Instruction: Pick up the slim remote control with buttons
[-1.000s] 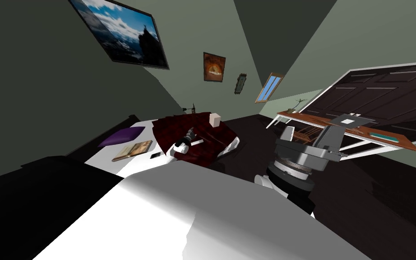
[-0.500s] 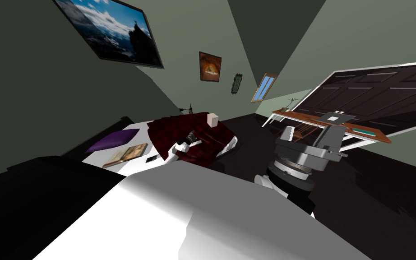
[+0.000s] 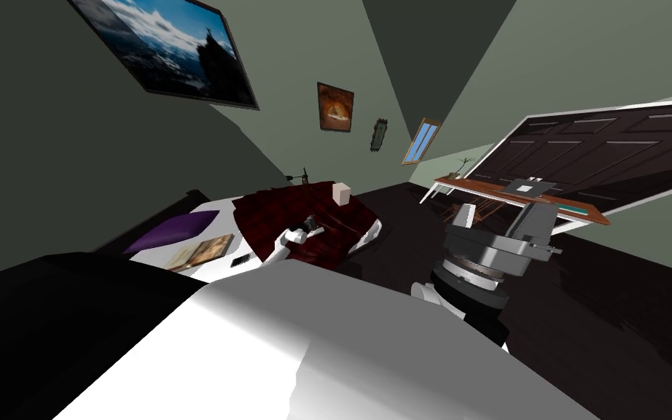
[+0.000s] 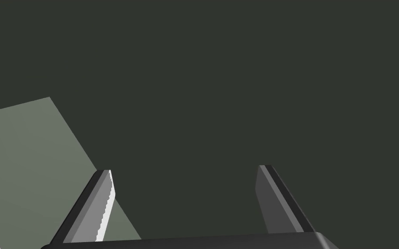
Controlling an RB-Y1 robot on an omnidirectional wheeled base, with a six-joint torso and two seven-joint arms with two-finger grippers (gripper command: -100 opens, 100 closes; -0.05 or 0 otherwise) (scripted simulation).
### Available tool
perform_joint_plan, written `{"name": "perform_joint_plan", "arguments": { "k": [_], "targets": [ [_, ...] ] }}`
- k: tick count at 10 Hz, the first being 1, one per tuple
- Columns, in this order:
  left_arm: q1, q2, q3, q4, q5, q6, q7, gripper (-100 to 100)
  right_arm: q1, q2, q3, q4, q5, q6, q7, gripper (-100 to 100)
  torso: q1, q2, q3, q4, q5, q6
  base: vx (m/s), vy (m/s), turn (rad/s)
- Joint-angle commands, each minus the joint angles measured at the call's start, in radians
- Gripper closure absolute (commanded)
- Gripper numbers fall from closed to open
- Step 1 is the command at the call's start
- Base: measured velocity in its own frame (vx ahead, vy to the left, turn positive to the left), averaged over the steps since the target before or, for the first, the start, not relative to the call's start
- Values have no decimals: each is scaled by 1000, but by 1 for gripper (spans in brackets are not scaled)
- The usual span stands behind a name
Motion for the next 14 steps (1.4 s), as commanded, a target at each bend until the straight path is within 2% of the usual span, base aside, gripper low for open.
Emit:
{"name": "perform_joint_plan", "arguments": {
  "k": [1,2,3,4,5,6,7,8,9,10,11,12,13,14],
  "targets": [
    [-11,9,-3,22,13,46,9,-100,0,0,0,0,0,0,0,0,0,0,0,0,0,0,15,6,-74],
    [-41,19,-7,55,32,84,25,-100,0,0,0,0,0,0,0,0,0,0,0,0,0,-1,21,6,-115],
    [-41,19,-7,75,32,106,25,-100,0,0,0,0,0,0,0,0,0,0,0,0,0,0,20,11,-74],
    [-70,31,-11,106,51,133,41,-100,0,0,0,0,0,0,0,0,1,0,0,0,0,-1,25,8,-118],
    [-70,31,-11,128,51,158,41,-100,0,0,0,0,0,0,0,0,0,-1,0,0,0,0,23,8,-61],
    [-100,42,-15,160,69,189,57,-100,0,0,0,0,0,0,0,0,0,-1,0,0,0,-1,25,8,-100],
    [-100,42,-15,181,69,218,57,-100,0,0,0,0,0,0,0,0,0,-1,0,0,0,0,18,10,-62],
    [-130,54,-18,210,87,247,72,-100,0,0,0,0,0,0,0,0,0,0,0,0,0,-1,20,11,-110],
    [-130,54,-18,227,87,280,72,-100,0,0,0,0,0,0,0,0,0,0,0,0,0,0,20,11,-64],
    [-130,54,-18,233,87,280,72,-100,0,0,0,0,0,0,0,0,0,0,0,0,0,-1,9,4,2],
    [-159,67,-22,278,104,327,86,-100,0,0,0,0,0,0,0,0,0,0,0,0,0,-1,17,4,-113],
    [-159,67,-22,283,104,335,86,-100,0,0,0,0,0,0,0,0,0,0,0,0,0,0,18,10,-61],
    [-187,79,-25,327,121,368,100,-100,0,0,0,0,0,0,0,0,0,0,0,0,0,-1,21,15,-88],
    [-187,79,-25,333,121,389,100,-100,0,0,0,0,0,0,0,0,1,0,0,0,0,-1,20,15,-62]
  ]
}}
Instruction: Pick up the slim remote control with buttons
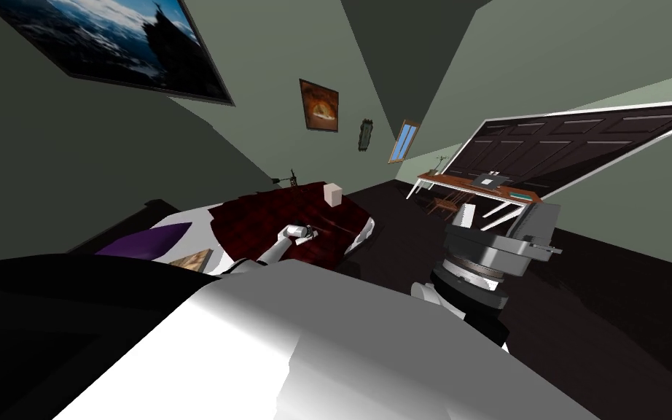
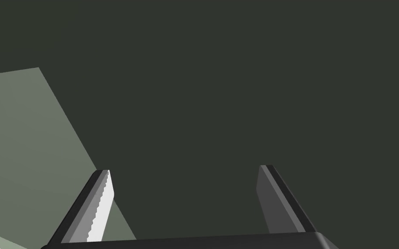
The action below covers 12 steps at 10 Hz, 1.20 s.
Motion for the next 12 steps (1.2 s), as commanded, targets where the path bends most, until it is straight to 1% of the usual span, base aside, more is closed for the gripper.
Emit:
{"name": "perform_joint_plan", "arguments": {
  "k": [1,2,3,4,5,6,7,8,9,10,12],
  "targets": [
    [-37,15,-3,50,19,50,16,-100,0,0,0,0,0,0,0,0,0,0,0,0,0,0,23,12,-106],
    [-37,15,-3,62,19,69,16,-100,0,0,0,0,0,0,0,0,0,0,0,0,0,0,23,15,-58],
    [-63,28,-6,104,34,101,29,-100,0,0,0,0,0,0,0,0,0,0,0,0,0,0,31,17,-106],
    [-63,28,-6,107,34,117,29,-100,0,0,0,0,0,0,0,0,0,-1,0,0,0,0,25,18,-48],
    [-87,42,-9,136,48,156,41,-100,0,0,0,0,0,0,0,0,0,0,0,0,0,0,19,17,-80],
    [-87,42,-9,150,48,163,41,-100,0,0,0,0,0,0,0,0,0,0,0,0,0,0,15,17,-50],
    [-110,56,-11,186,61,201,52,-100,0,0,0,0,0,0,0,0,0,0,0,0,0,0,22,16,-92],
    [-110,56,-11,190,61,206,52,-100,0,0,0,0,0,0,0,0,0,0,0,0,0,0,21,14,-48],
    [-131,70,-14,227,74,247,63,-100,0,0,0,0,0,0,0,0,0,0,0,0,0,0,22,13,-70],
    [-131,70,-14,227,74,247,63,-100,0,0,0,0,0,0,0,0,0,0,0,0,0,0,17,12,-41],
    [-165,97,-19,287,95,315,82,-100,0,0,0,0,0,0,0,0,0,0,0,0,0,0,17,15,-87]
  ]
}}
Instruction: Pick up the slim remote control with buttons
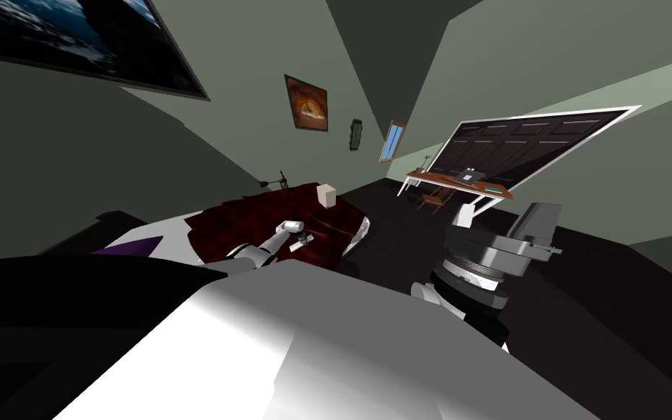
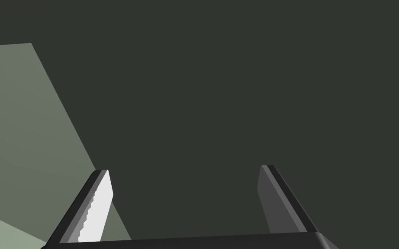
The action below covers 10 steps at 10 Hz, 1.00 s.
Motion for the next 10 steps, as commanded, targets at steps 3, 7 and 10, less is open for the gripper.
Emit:
{"name": "perform_joint_plan", "arguments": {
  "k": [3,7,10],
  "targets": [
    [-30,32,-7,62,22,84,24,-100,0,0,0,0,0,0,0,0,-1,0,0,0,0,0,16,9,-60],
    [-42,48,-11,89,32,113,32,-100,0,0,0,0,0,0,0,0,-1,1,1,0,0,0,7,2,-39],
    [-30,30,-5,119,20,80,19,-100,0,0,0,0,0,0,0,0,-1,0,0,0,0,0,23,6,4]
  ]
}}
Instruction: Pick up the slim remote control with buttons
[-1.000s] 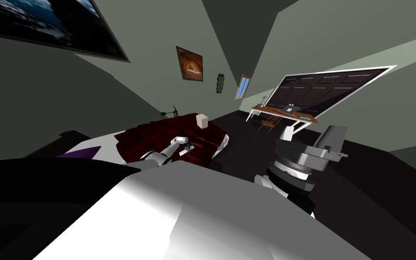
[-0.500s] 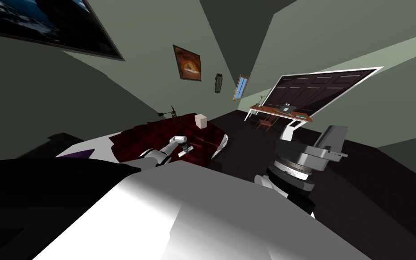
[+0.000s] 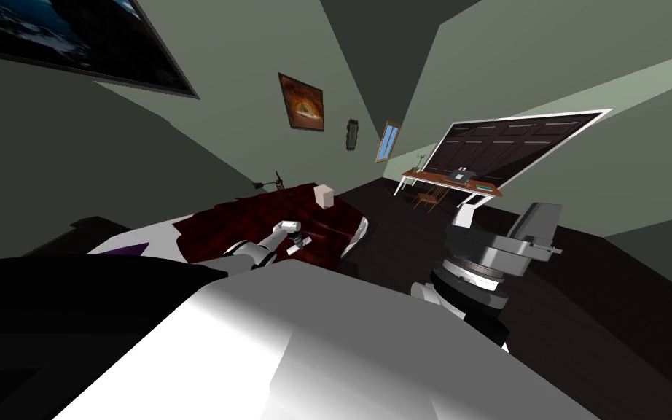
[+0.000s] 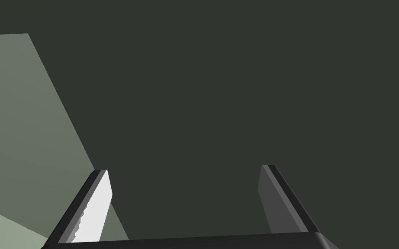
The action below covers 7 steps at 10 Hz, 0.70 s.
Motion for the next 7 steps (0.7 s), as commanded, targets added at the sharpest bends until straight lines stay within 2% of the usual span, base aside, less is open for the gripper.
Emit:
{"name": "perform_joint_plan", "arguments": {
  "k": [1,2,3,4,7],
  "targets": [
    [7,-17,4,24,-11,-34,-11,-100,0,0,0,0,0,0,0,0,0,0,0,0,0,0,40,11,4],
    [12,-25,6,35,-16,-49,-17,-100,0,0,0,0,0,0,0,0,0,0,0,0,0,0,47,10,4],
    [13,-18,5,23,-12,-36,-12,-100,0,0,0,0,0,0,0,0,0,-1,0,0,0,0,21,4,2],
    [13,-19,6,24,-13,-39,-14,100,0,0,0,0,0,0,0,0,0,0,0,0,0,0,0,0,0],
    [14,-19,6,24,-12,-37,-12,100,0,0,0,0,0,0,0,0,1,1,0,0,0,1,0,0,0]
  ]
}}
